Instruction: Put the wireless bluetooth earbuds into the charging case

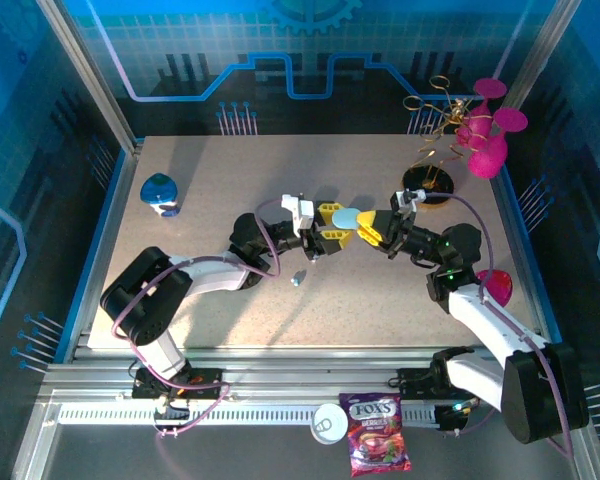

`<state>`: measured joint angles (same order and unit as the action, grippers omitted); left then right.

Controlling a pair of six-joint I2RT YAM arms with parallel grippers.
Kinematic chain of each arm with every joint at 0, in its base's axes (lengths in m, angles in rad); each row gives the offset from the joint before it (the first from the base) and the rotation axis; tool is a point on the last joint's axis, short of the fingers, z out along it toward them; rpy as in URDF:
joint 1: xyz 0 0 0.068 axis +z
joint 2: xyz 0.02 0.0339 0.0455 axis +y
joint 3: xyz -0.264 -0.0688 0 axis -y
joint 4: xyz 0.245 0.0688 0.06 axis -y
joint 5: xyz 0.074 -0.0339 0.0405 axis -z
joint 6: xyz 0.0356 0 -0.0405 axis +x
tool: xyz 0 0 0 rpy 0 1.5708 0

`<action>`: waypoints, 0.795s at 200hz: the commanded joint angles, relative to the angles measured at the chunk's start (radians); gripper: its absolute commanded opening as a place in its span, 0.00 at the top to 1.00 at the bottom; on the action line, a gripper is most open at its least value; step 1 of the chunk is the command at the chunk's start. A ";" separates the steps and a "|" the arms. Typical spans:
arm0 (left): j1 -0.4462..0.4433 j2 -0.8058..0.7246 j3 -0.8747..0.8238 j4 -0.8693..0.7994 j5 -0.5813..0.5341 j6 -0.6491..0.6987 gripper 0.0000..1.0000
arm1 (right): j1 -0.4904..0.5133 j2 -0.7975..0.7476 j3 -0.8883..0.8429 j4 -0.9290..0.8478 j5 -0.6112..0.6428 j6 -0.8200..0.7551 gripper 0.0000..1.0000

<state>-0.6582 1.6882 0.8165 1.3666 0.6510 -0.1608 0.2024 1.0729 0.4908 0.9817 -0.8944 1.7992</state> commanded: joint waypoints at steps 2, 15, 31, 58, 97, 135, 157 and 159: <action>-0.012 0.010 0.032 0.035 0.042 -0.023 0.55 | 0.009 0.004 -0.001 0.018 0.016 -0.015 0.84; -0.012 0.010 0.032 0.036 0.045 -0.021 0.61 | 0.009 0.004 0.002 0.019 0.016 -0.015 0.84; -0.012 0.013 0.032 0.035 0.051 -0.018 0.59 | 0.008 0.004 0.006 0.027 0.019 -0.005 0.84; -0.012 0.018 0.032 0.036 0.053 -0.011 0.44 | 0.009 0.015 0.017 0.089 0.019 0.036 0.84; -0.011 0.022 0.032 0.035 0.056 -0.006 0.45 | 0.006 0.022 0.013 0.102 0.023 0.043 0.84; -0.012 0.021 0.028 0.035 0.057 -0.001 0.49 | 0.005 0.028 0.011 0.128 0.022 0.061 0.84; -0.012 0.017 0.027 0.036 0.059 0.000 0.57 | 0.004 0.024 0.007 0.118 0.023 0.055 0.84; -0.011 0.017 0.028 0.036 0.059 0.000 0.58 | 0.003 0.025 0.008 0.118 0.023 0.054 0.84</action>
<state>-0.6601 1.6974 0.8242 1.3724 0.6594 -0.1783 0.2028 1.0962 0.4908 1.0477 -0.9024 1.8538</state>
